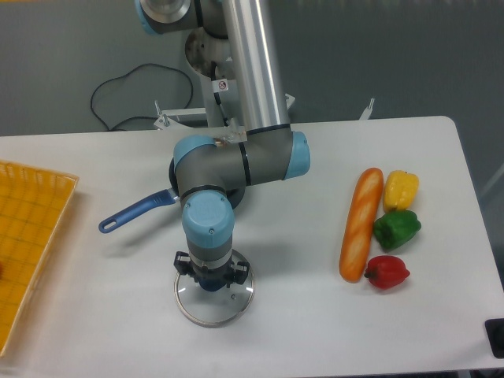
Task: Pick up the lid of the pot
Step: 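Lift the glass lid up by its knob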
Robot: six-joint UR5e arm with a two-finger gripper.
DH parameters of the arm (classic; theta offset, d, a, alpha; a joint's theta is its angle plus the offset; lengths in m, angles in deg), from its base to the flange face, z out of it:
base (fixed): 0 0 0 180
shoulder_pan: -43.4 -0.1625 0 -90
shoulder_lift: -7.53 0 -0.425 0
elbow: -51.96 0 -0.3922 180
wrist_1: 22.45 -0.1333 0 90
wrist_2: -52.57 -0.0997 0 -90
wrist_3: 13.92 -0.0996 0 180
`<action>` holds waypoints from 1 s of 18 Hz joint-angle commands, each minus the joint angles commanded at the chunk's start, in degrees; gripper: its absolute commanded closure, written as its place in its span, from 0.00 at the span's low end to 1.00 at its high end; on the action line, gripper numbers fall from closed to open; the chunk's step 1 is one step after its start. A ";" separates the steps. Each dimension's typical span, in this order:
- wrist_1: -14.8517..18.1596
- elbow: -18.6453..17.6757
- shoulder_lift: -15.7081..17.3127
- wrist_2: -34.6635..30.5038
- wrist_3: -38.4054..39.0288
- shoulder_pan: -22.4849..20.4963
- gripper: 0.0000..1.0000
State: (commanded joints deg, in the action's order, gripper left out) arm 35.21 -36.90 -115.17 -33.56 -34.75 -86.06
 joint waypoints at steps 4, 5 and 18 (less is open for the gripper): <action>0.17 0.00 1.84 -0.09 -0.53 -0.17 0.60; 0.26 0.00 2.19 -0.09 -0.53 -0.26 0.60; 4.22 0.09 8.35 -0.70 -11.76 -3.25 0.60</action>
State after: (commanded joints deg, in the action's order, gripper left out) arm 39.42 -36.81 -106.82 -34.27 -46.50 -89.31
